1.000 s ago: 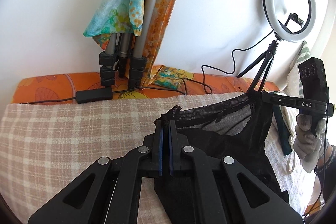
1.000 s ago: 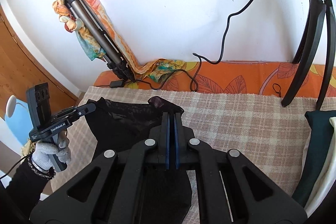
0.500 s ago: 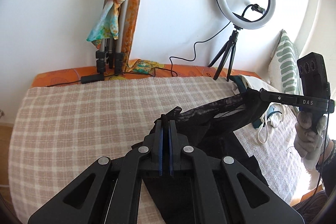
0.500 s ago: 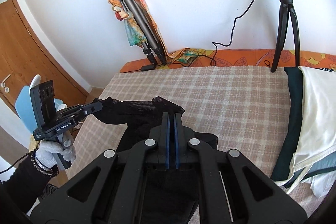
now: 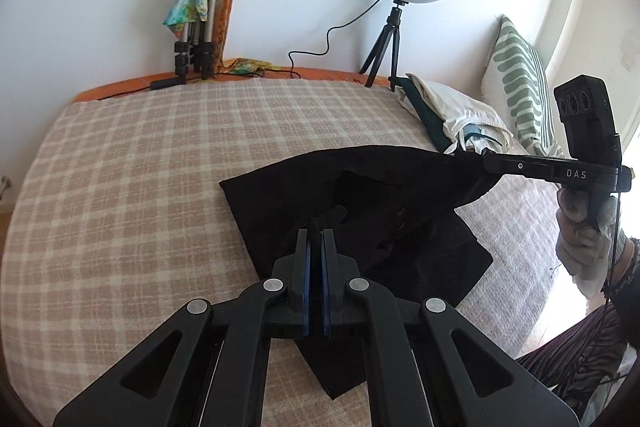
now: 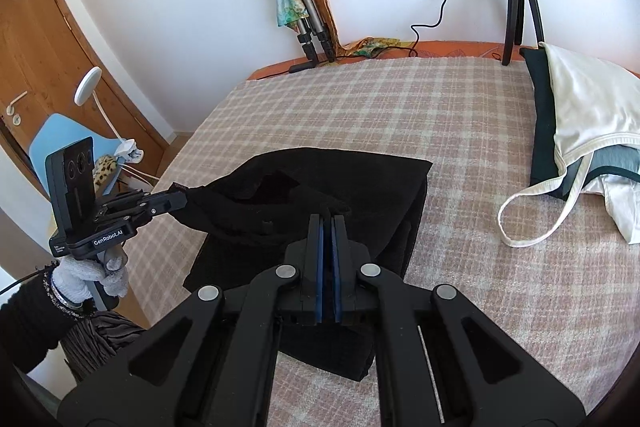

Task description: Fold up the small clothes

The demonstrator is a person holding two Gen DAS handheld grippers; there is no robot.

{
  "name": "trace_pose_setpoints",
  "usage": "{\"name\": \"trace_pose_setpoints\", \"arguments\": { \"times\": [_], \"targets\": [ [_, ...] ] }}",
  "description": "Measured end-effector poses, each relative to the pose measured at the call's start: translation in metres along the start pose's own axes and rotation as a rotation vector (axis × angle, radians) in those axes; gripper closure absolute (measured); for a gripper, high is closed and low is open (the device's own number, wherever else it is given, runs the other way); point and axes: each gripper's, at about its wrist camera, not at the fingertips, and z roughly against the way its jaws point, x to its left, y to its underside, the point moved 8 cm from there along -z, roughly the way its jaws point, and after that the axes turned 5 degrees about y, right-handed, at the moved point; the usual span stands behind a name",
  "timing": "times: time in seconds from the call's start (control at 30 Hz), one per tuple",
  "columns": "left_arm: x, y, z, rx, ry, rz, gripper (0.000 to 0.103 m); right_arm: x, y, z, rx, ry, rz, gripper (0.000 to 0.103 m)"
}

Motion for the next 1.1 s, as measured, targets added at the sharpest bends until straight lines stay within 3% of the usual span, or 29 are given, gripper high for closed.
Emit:
{"name": "trace_pose_setpoints", "arguments": {
  "times": [0.23, 0.4, 0.43, 0.53, 0.63, 0.73, 0.77, 0.9, 1.0, 1.1],
  "targets": [
    [-0.015, 0.03, 0.008, 0.035, -0.017, -0.068, 0.1, -0.003, 0.029, 0.008, 0.004, 0.035, 0.045, 0.098],
    [-0.033, 0.052, 0.014, 0.09, -0.011, -0.158, 0.094, -0.01, 0.053, 0.014, 0.041, 0.073, 0.096, 0.098],
    [-0.036, 0.058, 0.017, 0.099, -0.006, -0.175, 0.091, -0.013, 0.059, 0.016, 0.053, 0.069, 0.094, 0.098],
    [-0.039, 0.069, 0.028, 0.102, -0.005, -0.193, 0.067, -0.019, 0.073, 0.023, 0.079, 0.056, 0.08, 0.098],
    [-0.031, 0.068, 0.038, 0.088, 0.014, -0.129, 0.067, -0.028, 0.076, 0.032, 0.075, 0.043, 0.033, 0.094],
    [-0.013, 0.063, 0.04, 0.075, 0.051, 0.021, 0.066, -0.044, 0.073, 0.036, 0.056, 0.022, -0.093, 0.064],
    [-0.006, 0.064, 0.037, 0.082, 0.073, 0.083, 0.066, -0.05, 0.072, 0.036, 0.055, 0.014, -0.14, 0.061],
    [0.003, 0.078, 0.018, 0.158, 0.163, 0.244, 0.066, -0.064, 0.077, 0.018, 0.104, -0.009, -0.259, 0.061],
    [-0.003, 0.089, 0.005, 0.208, 0.192, 0.27, 0.066, -0.065, 0.088, 0.002, 0.156, -0.025, -0.295, 0.062],
    [-0.01, 0.091, 0.001, 0.218, 0.216, 0.269, 0.074, -0.062, 0.098, -0.01, 0.192, -0.042, -0.31, 0.061]
  ]
}}
